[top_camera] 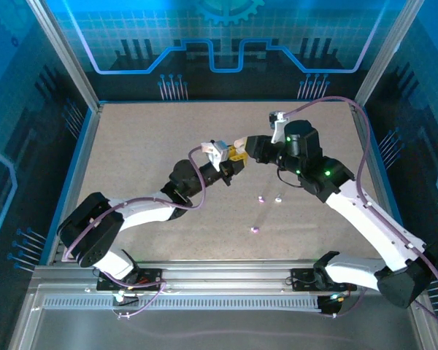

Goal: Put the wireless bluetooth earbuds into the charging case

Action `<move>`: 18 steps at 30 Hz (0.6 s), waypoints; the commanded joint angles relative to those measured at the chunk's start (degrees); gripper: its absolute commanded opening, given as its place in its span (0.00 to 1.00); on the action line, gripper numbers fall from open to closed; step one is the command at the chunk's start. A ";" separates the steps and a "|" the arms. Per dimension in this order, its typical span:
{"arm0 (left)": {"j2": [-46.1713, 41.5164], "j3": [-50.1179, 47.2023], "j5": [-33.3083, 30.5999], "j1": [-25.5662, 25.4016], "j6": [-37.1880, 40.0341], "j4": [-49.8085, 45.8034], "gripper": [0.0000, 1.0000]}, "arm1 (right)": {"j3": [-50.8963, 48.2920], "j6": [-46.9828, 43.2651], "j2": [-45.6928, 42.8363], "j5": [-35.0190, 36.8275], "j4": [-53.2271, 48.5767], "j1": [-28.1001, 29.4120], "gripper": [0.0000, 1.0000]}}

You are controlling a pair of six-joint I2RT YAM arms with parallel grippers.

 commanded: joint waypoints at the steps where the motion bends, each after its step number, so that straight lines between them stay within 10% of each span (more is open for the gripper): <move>1: 0.71 1.64 -1.32 -0.94 2.24 4.50 0.21 | 0.31 0.77 0.49 0.68 3.30 1.08 0.30; 18: 0.68 1.76 -2.23 -1.31 0.38 6.33 0.22 | 0.54 -0.93 2.54 1.43 3.47 2.38 0.30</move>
